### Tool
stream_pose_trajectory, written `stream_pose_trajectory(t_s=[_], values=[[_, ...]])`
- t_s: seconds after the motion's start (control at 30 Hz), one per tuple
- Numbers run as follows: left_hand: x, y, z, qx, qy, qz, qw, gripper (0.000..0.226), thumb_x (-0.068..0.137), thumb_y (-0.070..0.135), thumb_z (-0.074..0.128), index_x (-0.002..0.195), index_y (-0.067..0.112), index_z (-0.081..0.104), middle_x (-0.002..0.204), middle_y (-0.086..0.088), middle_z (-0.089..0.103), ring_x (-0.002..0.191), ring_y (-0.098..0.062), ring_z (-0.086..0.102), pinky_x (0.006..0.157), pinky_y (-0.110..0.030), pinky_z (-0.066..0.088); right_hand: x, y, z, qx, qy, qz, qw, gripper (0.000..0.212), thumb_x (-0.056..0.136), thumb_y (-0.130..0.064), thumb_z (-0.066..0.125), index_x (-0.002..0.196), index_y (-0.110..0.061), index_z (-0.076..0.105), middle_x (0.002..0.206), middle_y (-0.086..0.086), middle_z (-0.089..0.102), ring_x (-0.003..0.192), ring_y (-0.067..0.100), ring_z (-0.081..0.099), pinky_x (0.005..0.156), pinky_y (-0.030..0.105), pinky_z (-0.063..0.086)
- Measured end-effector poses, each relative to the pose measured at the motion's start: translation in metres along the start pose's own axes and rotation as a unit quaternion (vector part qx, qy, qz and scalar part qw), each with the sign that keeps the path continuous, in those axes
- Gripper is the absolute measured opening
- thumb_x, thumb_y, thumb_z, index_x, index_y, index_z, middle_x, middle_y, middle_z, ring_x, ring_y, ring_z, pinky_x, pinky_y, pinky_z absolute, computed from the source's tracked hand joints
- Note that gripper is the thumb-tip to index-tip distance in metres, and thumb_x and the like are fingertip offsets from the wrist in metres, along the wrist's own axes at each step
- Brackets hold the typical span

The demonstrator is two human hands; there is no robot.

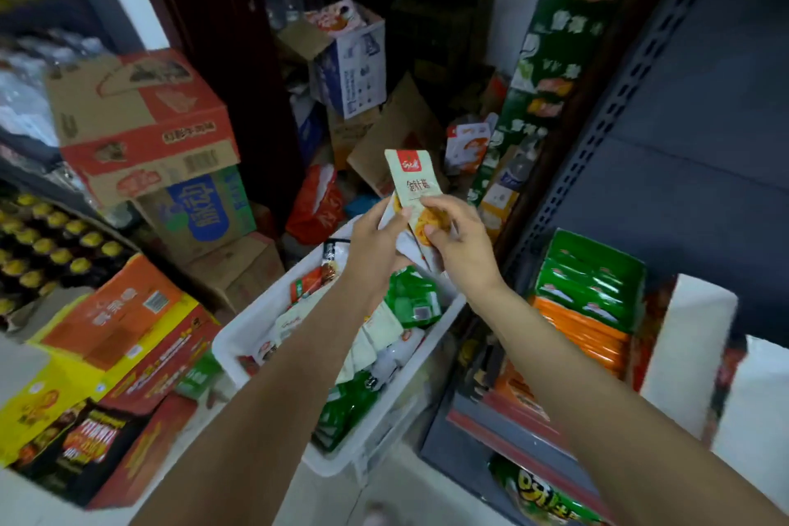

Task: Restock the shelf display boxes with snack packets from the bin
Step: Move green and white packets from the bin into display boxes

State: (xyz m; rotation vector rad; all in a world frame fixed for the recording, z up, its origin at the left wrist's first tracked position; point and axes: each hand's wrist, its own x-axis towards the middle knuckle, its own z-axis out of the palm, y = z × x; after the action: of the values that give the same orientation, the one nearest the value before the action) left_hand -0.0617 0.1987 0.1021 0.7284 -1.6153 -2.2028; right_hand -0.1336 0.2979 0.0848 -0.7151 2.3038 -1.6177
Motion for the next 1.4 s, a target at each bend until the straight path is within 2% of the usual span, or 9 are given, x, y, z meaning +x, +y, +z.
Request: stream_pose_trajectory(t_s=[0.13,0.37,0.57,0.67,0.77,0.9,1.03,1.23,1.4], values=[[-0.019,0.011,0.055,0.011,-0.033,0.033,0.999,0.022,0.097,0.011,0.049,0.115,0.015,0.061,0.115,-0.01,0.067,0.102,-0.027,0.065,0.087,-0.048,0.053,-0.02,-0.01,-0.068,-0.005,0.037,0.065,0.997,0.059,0.083,-0.034,0.069,0.133,-0.022,0.041,0.128,-0.001,0.053,0.116,0.019,0.053,0.1,0.043,0.044],[-0.086,-0.011,0.192,-0.042,-0.124,-0.003,0.991,0.019,0.096,0.012,0.049,0.099,0.016,0.068,0.097,-0.009,0.072,0.089,-0.025,0.069,0.081,-0.042,0.055,-0.098,0.004,-0.213,0.079,0.176,0.133,0.972,0.017,0.083,-0.022,0.07,0.093,-0.013,0.06,0.092,0.001,0.064,0.076,0.012,0.061,0.065,0.022,0.049],[-0.128,-0.06,0.306,0.22,-0.21,0.161,0.939,0.055,0.07,0.046,0.062,0.082,-0.007,0.065,0.074,-0.021,0.061,0.07,-0.013,0.05,0.061,-0.032,0.037,-0.184,0.049,-0.337,0.111,0.303,0.165,0.932,0.025,0.081,-0.009,0.071,0.076,-0.013,0.048,0.075,0.008,0.059,0.058,0.013,0.057,0.046,0.026,0.047],[-0.149,-0.086,0.358,0.321,-0.26,0.201,0.888,0.047,0.074,0.044,0.066,0.073,-0.003,0.06,0.065,-0.02,0.056,0.06,-0.013,0.042,0.056,-0.031,0.032,-0.228,0.072,-0.388,0.089,0.335,0.139,0.928,0.02,0.082,-0.009,0.07,0.089,-0.01,0.052,0.079,0.001,0.061,0.069,0.012,0.059,0.057,0.023,0.049],[-0.176,-0.103,0.402,0.352,-0.307,0.191,0.863,0.009,0.086,0.019,0.066,0.085,0.016,0.058,0.076,-0.015,0.068,0.064,-0.023,0.059,0.059,-0.032,0.045,-0.26,0.094,-0.427,0.077,0.343,0.126,0.928,0.026,0.082,-0.005,0.068,0.103,-0.009,0.053,0.089,0.002,0.063,0.076,0.013,0.06,0.059,0.016,0.051],[-0.197,-0.124,0.43,0.335,-0.324,0.163,0.87,0.011,0.089,0.021,0.064,0.09,0.013,0.056,0.084,-0.007,0.071,0.077,-0.025,0.068,0.069,-0.045,0.056,-0.288,0.109,-0.457,0.1,0.322,0.131,0.932,0.019,0.086,-0.001,0.063,0.099,-0.01,0.055,0.092,0.004,0.065,0.078,0.018,0.063,0.06,0.02,0.053],[-0.207,-0.138,0.441,0.288,-0.319,0.132,0.893,0.016,0.092,0.026,0.058,0.107,0.019,0.06,0.104,0.003,0.067,0.091,-0.003,0.064,0.078,-0.016,0.052,-0.3,0.118,-0.48,0.131,0.309,0.114,0.935,0.018,0.088,-0.001,0.061,0.104,-0.007,0.058,0.097,0.001,0.069,0.078,0.007,0.068,0.063,0.019,0.055],[-0.192,-0.173,0.424,0.61,-0.405,0.166,0.66,0.061,0.098,0.047,0.034,0.15,0.018,0.022,0.153,-0.006,0.029,0.14,-0.023,0.025,0.113,-0.04,0.026,-0.3,0.135,-0.493,0.245,0.378,0.116,0.885,0.026,0.089,0.0,0.058,0.113,-0.007,0.057,0.112,0.007,0.068,0.1,0.021,0.067,0.084,0.037,0.056],[-0.197,-0.176,0.418,0.574,-0.425,0.187,0.674,0.054,0.098,0.044,0.038,0.148,0.028,0.026,0.15,0.001,0.034,0.136,-0.019,0.033,0.111,-0.039,0.032,-0.3,0.139,-0.49,0.321,0.337,0.074,0.882,0.029,0.088,0.002,0.057,0.115,-0.008,0.056,0.115,0.008,0.066,0.103,0.022,0.066,0.082,0.03,0.056]])
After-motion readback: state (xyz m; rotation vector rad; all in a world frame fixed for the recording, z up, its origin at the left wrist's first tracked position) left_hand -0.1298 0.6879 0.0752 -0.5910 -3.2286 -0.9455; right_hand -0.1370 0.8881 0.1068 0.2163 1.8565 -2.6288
